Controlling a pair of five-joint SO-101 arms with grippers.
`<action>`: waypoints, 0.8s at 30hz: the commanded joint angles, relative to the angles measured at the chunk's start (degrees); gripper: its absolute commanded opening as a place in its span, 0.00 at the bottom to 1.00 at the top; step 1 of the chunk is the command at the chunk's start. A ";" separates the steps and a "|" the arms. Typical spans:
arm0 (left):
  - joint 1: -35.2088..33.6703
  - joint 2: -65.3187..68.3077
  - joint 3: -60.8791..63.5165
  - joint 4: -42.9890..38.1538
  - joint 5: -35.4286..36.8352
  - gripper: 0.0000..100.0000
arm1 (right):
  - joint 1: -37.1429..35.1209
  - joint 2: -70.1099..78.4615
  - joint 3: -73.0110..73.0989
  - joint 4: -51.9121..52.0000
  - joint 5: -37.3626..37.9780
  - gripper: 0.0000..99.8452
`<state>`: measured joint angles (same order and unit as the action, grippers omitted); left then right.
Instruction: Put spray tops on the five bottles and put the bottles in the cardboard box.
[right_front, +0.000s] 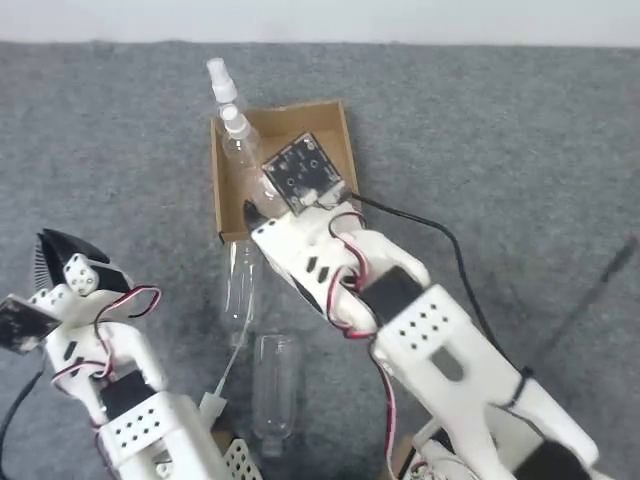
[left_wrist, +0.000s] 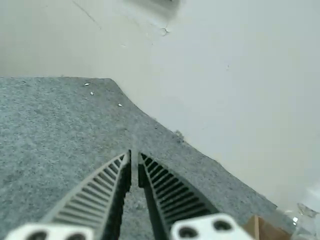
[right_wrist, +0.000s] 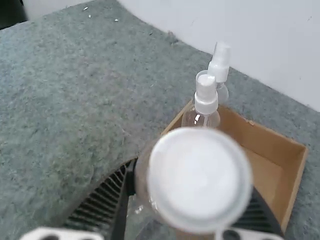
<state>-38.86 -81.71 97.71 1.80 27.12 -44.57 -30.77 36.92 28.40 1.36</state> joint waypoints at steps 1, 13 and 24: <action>0.00 -0.70 -0.75 -1.58 -0.44 0.01 | -0.40 3.03 -4.48 -7.25 -0.09 0.18; 0.00 -0.70 -0.75 -1.58 -0.44 0.01 | -0.13 14.81 -8.88 -11.03 -0.09 0.18; 0.00 -0.70 -0.75 -1.49 -0.44 0.01 | 0.04 28.44 -18.20 -11.03 -0.09 0.18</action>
<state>-38.86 -81.71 97.71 1.80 27.12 -44.57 -3.69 24.97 18.64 1.36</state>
